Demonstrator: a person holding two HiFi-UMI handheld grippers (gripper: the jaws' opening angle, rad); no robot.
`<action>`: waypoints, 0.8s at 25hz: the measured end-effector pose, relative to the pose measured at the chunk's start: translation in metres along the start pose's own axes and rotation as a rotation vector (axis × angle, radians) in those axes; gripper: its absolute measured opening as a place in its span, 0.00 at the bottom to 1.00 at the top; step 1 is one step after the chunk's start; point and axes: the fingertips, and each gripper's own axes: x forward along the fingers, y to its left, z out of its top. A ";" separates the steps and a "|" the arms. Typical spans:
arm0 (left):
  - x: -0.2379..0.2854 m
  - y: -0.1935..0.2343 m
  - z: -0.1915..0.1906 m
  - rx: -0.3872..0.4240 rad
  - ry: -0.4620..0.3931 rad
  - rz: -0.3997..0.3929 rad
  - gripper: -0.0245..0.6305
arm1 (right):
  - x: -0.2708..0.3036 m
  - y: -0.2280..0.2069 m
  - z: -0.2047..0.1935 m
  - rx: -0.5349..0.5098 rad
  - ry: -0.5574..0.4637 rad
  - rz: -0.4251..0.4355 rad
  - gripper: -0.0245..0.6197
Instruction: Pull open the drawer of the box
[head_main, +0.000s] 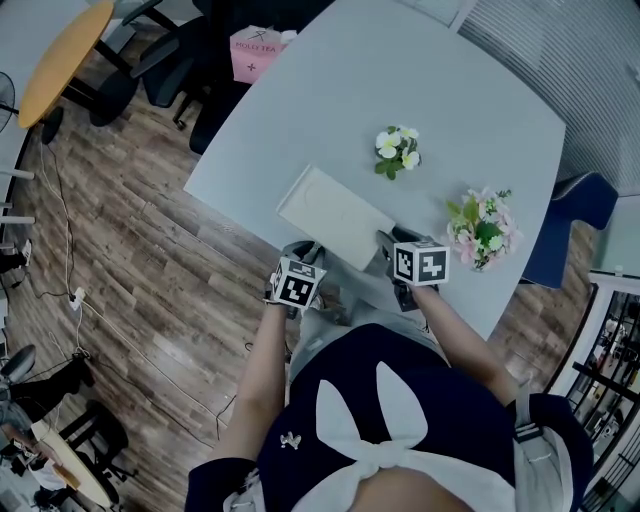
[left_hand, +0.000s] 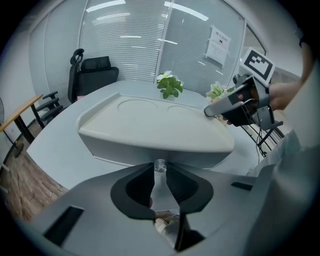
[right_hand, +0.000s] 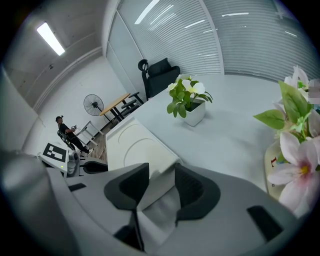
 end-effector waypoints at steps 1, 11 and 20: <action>0.000 0.000 0.000 0.010 0.002 0.010 0.17 | 0.000 0.000 0.000 -0.001 0.000 0.002 0.30; 0.000 0.000 -0.001 0.030 0.006 0.009 0.16 | -0.001 0.001 0.000 0.008 -0.013 0.011 0.30; 0.001 0.001 -0.003 0.031 -0.005 0.008 0.16 | 0.002 0.000 -0.001 0.014 -0.021 0.015 0.30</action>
